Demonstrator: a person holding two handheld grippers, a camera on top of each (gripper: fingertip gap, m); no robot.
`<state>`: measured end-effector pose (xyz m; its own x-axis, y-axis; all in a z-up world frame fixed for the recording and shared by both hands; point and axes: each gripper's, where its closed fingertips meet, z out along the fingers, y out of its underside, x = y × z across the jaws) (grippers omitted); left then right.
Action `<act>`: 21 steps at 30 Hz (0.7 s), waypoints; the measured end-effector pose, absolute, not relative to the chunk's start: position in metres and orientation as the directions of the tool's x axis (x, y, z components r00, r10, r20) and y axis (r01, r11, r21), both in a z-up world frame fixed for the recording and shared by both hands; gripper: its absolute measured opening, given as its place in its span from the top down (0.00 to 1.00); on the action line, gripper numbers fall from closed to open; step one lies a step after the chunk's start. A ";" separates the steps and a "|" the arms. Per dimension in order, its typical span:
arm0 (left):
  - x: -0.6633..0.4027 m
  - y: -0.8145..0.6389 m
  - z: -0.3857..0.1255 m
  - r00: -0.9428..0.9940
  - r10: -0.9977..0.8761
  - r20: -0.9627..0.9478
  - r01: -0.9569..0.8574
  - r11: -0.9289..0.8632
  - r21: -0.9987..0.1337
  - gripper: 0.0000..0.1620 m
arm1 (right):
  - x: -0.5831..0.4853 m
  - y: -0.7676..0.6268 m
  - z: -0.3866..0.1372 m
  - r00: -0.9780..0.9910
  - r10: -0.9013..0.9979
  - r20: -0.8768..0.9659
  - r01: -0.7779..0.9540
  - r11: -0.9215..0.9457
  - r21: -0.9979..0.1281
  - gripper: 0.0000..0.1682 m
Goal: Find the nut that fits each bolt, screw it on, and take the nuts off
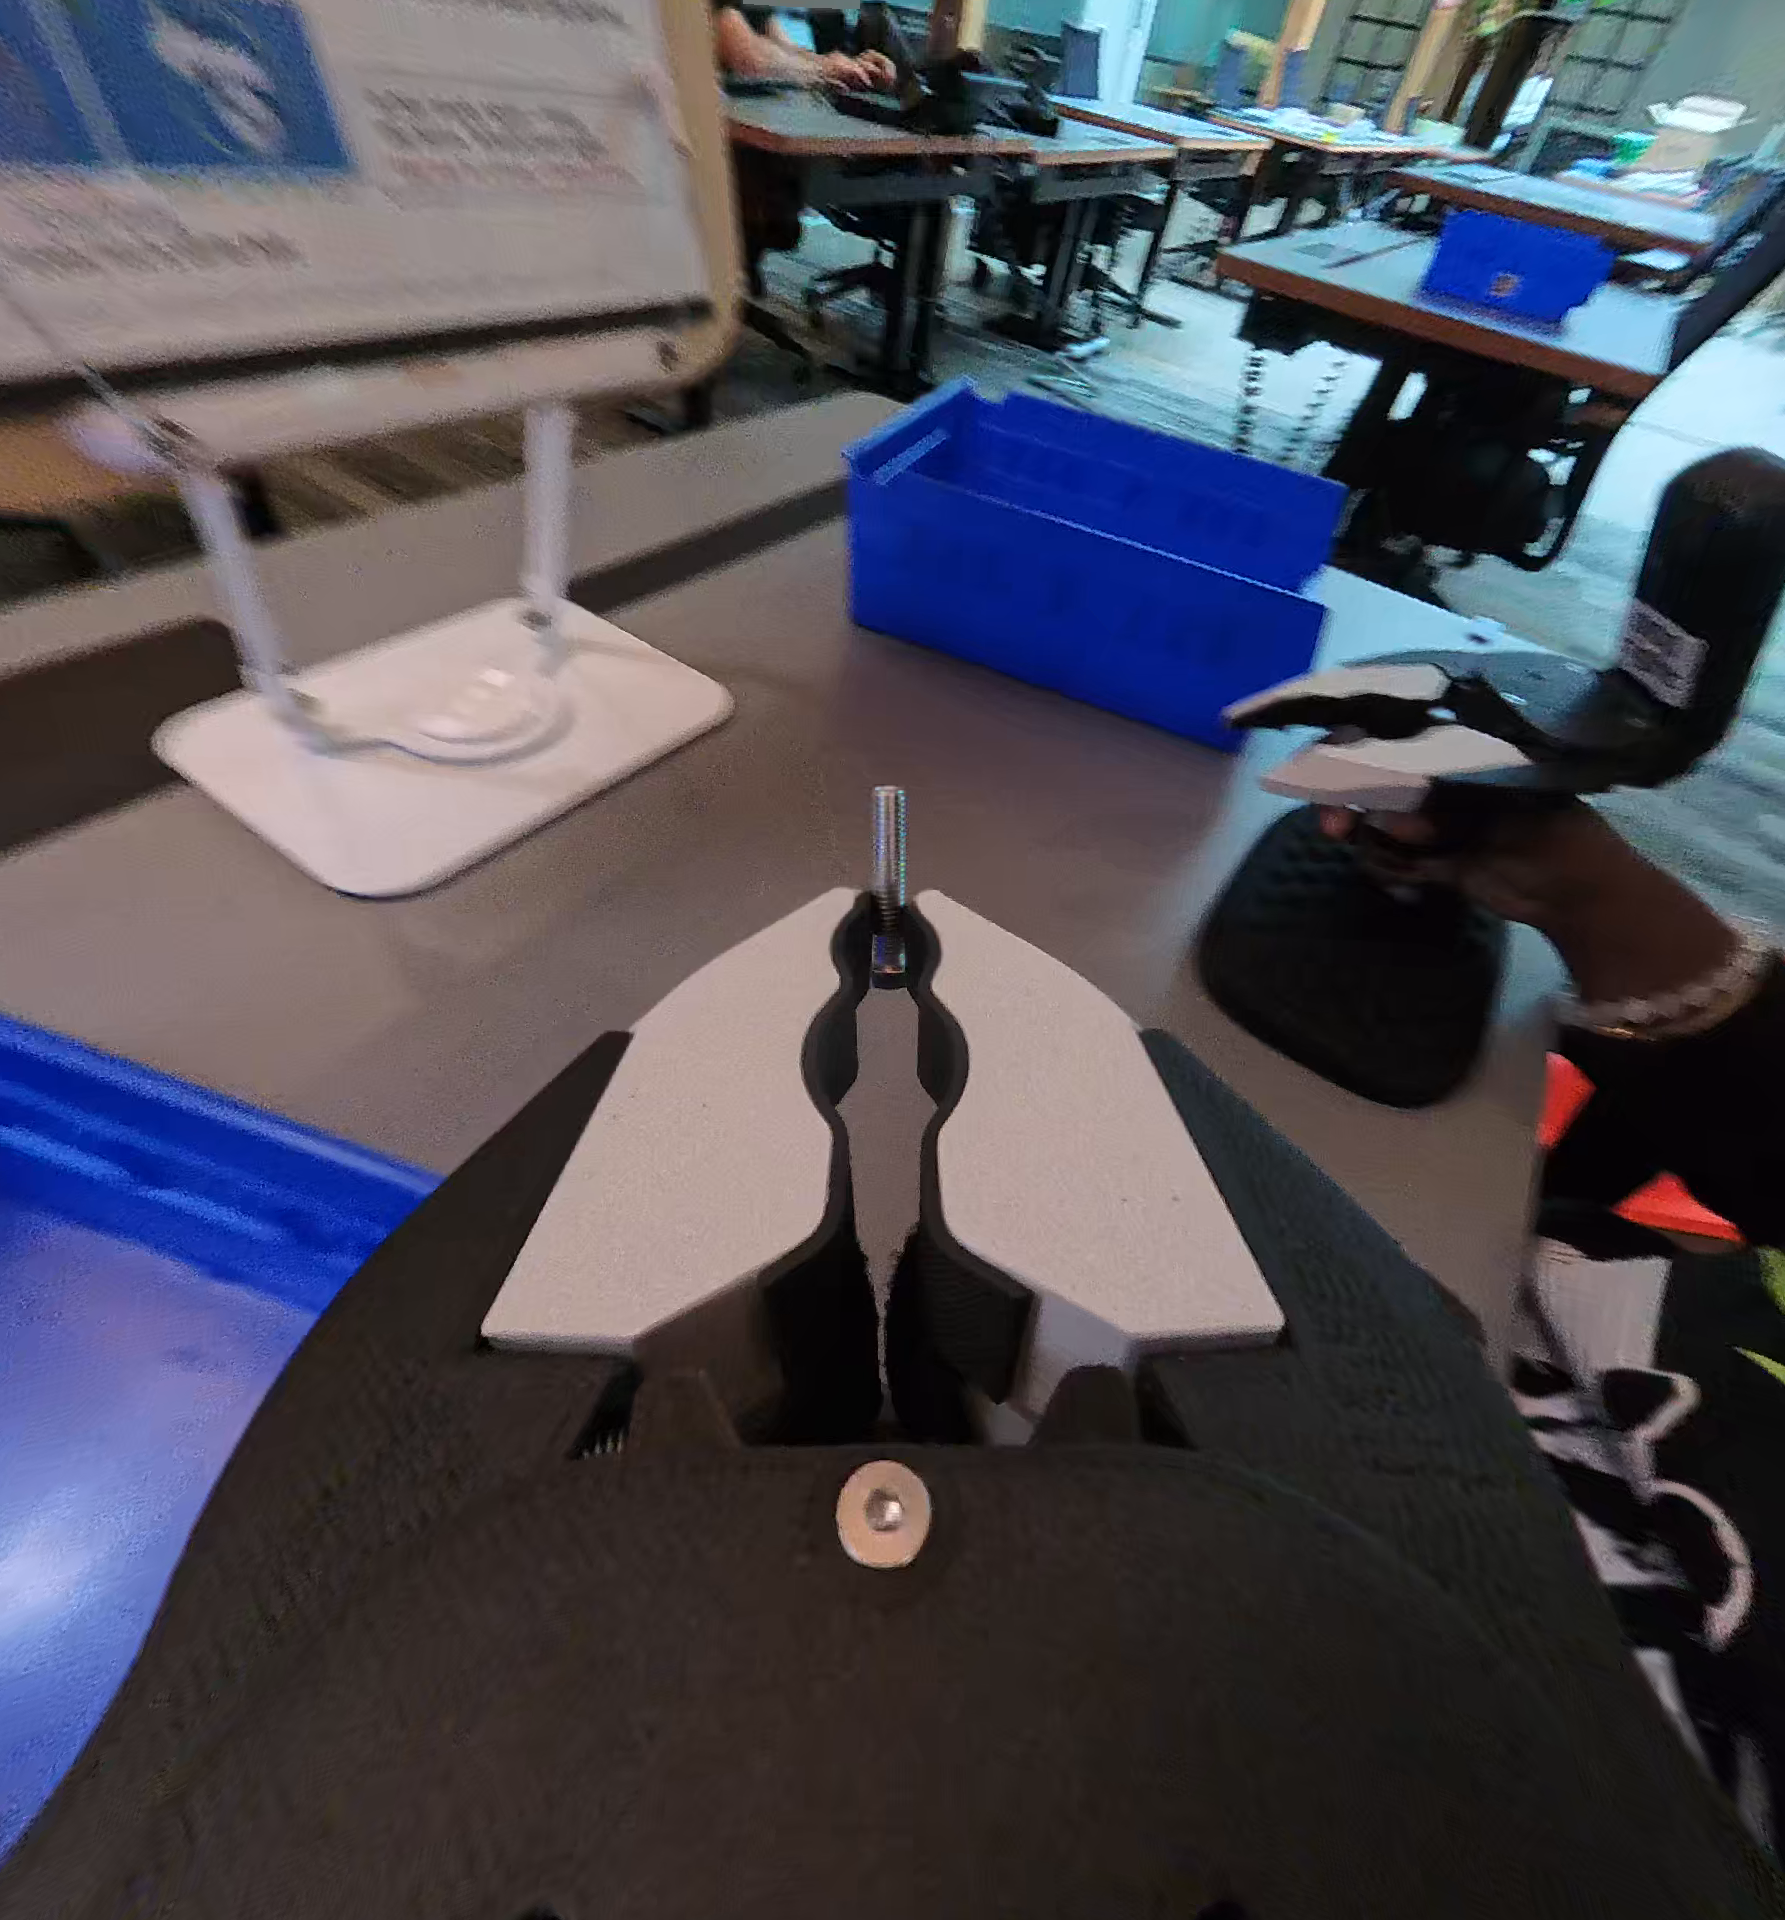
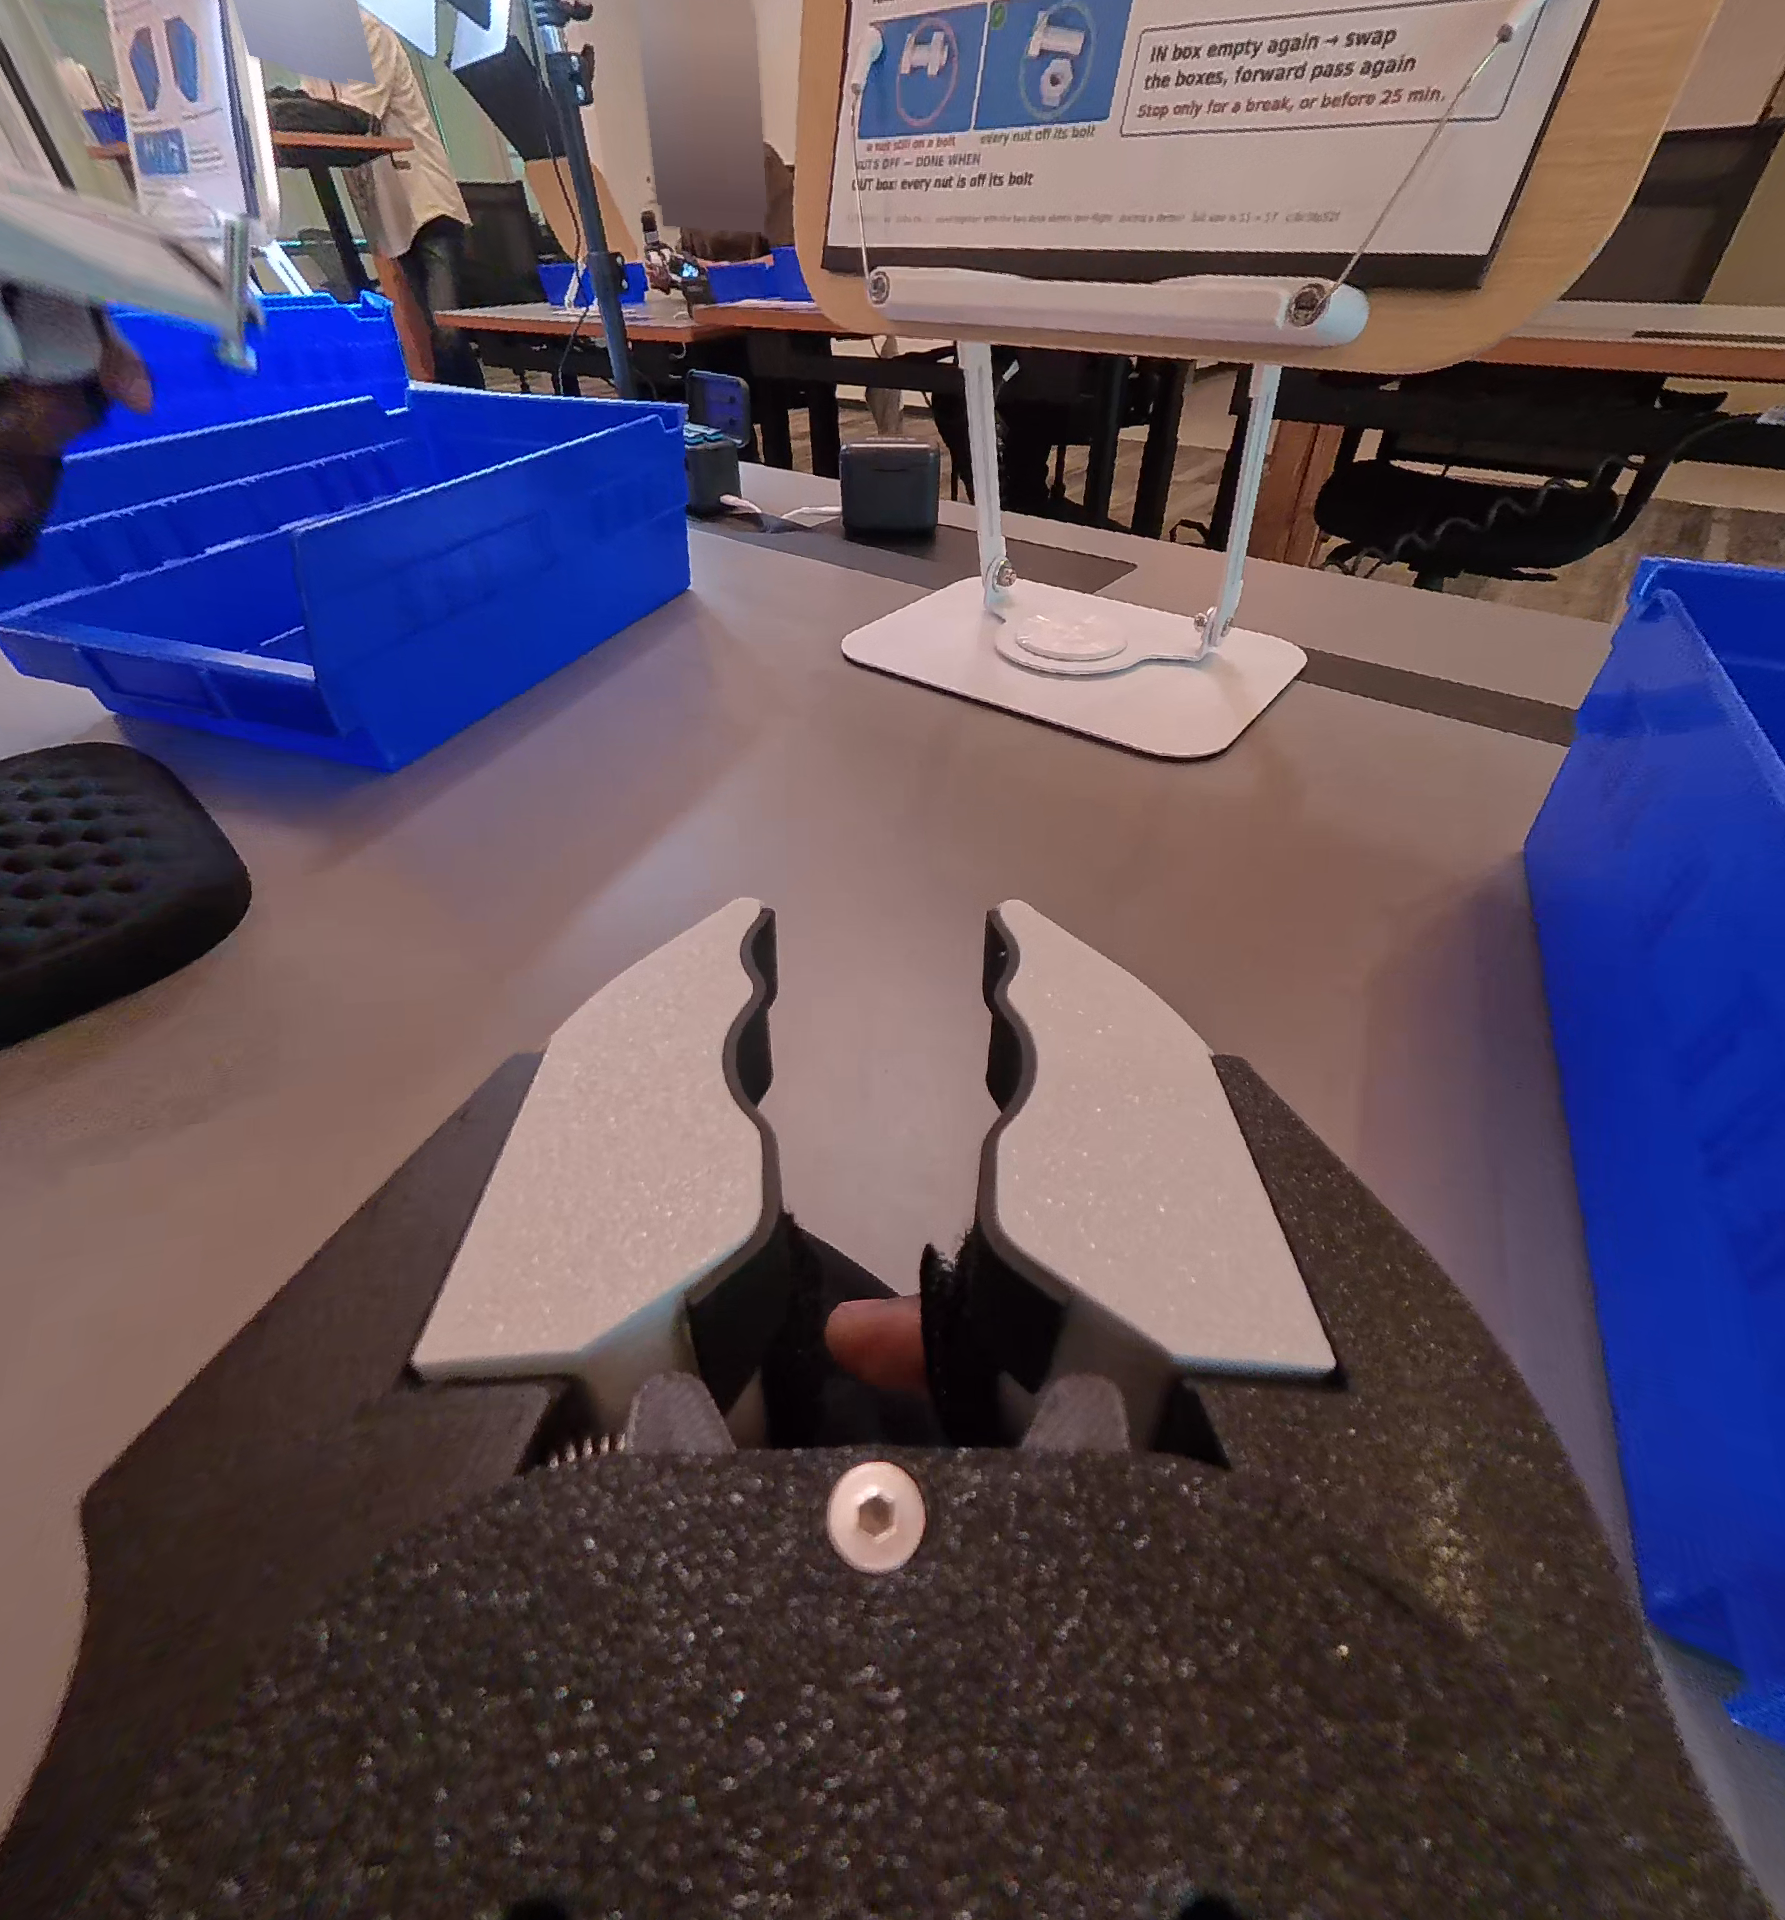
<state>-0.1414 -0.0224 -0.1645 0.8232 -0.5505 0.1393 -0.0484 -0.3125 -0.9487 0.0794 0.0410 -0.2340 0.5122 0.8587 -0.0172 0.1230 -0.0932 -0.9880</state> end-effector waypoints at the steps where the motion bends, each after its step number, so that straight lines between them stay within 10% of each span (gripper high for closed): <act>1: -0.126 -0.029 -0.178 0.800 -0.574 0.176 -0.045 -0.350 -0.936 0.96 | 0.080 0.041 -0.234 0.513 0.858 -0.016 0.121 -0.091 -0.988 0.77; 8: -0.073 -0.057 -0.272 0.727 -0.584 0.363 -0.161 -0.658 -0.735 0.96 | 0.081 0.041 -0.232 0.517 0.856 -0.017 0.112 -0.087 -0.990 0.78; 21: -0.074 -0.068 -0.324 0.712 -0.678 0.181 -0.505 -0.674 -0.539 0.96 | 0.084 0.043 -0.230 0.514 0.856 -0.048 0.078 -0.103 -0.992 0.78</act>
<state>-0.0737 -0.0683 -0.3237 0.7125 -0.6780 0.1807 -0.5049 -0.6742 -0.5390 0.0837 0.0429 -0.2298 0.5139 0.8565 -0.0483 0.0778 -0.1027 -0.9917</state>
